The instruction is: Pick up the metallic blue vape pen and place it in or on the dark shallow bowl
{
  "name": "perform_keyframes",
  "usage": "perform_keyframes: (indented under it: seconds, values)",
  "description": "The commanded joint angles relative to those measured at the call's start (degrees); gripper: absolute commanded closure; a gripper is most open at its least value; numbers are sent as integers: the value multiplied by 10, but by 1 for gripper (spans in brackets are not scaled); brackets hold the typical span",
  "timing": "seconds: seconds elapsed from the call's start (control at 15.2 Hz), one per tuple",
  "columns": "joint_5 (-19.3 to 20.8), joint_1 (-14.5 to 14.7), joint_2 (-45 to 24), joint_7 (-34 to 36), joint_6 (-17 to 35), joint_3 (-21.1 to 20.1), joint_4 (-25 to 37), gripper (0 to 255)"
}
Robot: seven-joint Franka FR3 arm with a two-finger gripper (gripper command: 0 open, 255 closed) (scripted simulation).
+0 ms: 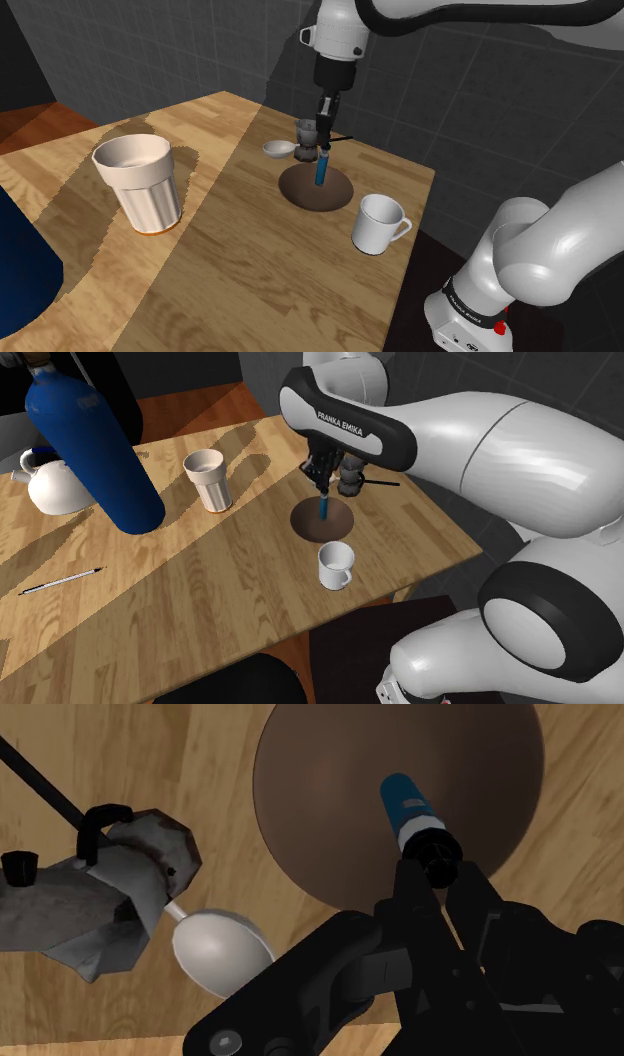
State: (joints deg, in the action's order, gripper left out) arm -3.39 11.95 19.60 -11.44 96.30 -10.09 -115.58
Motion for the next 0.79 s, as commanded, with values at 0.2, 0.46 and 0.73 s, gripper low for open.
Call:
perform_keyframes:
  seconds: [0.2,0.46,0.73]
  values:
    - [-1,1,2,0,43,-2,-44,255]
    - [-1,1,2,0,43,-2,-44,255]
    - [-1,1,2,0,42,-2,-44,255]
